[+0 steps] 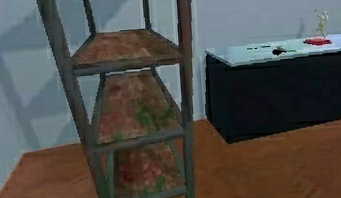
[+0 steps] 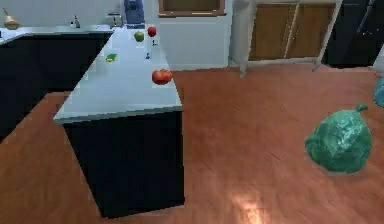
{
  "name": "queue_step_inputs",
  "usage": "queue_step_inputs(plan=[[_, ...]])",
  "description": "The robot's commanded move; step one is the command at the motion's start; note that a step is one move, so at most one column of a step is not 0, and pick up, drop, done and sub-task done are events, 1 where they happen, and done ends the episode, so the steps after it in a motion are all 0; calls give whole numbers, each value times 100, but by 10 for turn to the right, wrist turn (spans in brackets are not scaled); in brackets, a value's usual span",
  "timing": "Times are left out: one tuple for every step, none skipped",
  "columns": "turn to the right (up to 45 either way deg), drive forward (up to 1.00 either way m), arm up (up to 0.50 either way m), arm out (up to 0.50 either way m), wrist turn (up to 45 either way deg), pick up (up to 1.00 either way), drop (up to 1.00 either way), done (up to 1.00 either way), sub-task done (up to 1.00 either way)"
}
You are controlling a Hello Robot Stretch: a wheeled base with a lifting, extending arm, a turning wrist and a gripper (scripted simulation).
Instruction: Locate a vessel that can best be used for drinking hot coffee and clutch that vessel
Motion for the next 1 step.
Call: queue_step_inputs(plan=[[330,0,0,0,0,0,0,0,0]])
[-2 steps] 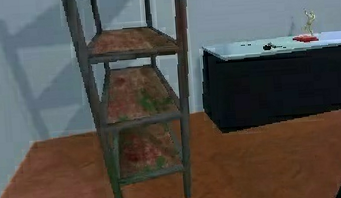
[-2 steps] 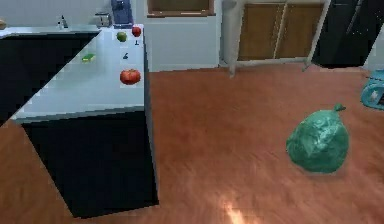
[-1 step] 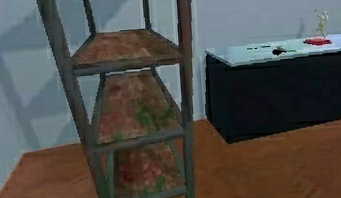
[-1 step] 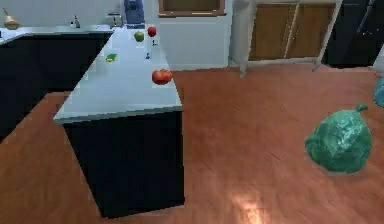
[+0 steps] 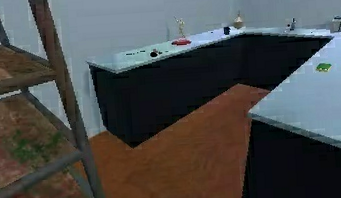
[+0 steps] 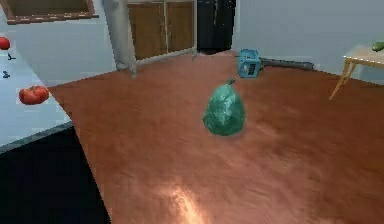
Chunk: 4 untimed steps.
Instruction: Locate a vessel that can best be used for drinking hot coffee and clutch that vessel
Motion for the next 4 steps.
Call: queue_step_inputs(plan=[[0,100,0,0,0,0,0,0,0],[270,0,0,0,0,0,0,0,0],[0,10,0,0,0,0,0,0,0],[60,0,0,0,0,0,0,0,0]])
